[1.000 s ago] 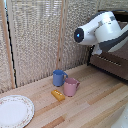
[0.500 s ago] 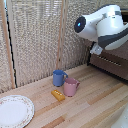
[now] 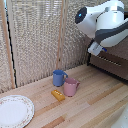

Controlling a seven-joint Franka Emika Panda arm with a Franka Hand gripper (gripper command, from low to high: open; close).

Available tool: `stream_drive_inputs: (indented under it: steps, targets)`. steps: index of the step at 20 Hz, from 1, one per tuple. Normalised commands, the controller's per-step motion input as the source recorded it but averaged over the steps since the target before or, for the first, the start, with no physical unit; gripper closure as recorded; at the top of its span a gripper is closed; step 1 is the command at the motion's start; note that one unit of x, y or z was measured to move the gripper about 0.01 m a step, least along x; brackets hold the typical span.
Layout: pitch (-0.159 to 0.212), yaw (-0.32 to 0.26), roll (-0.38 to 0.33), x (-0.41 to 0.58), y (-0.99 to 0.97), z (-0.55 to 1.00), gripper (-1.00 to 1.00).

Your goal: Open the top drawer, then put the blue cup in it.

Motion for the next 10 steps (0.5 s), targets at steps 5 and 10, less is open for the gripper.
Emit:
stream_drive_inputs:
  steps: [5,10]
  targets:
    - [0.022,-0.097,0.317,0.464,0.41,0.06,-1.0]
    - [0.026,-0.079,0.297,0.527,0.45,0.11,-1.0]
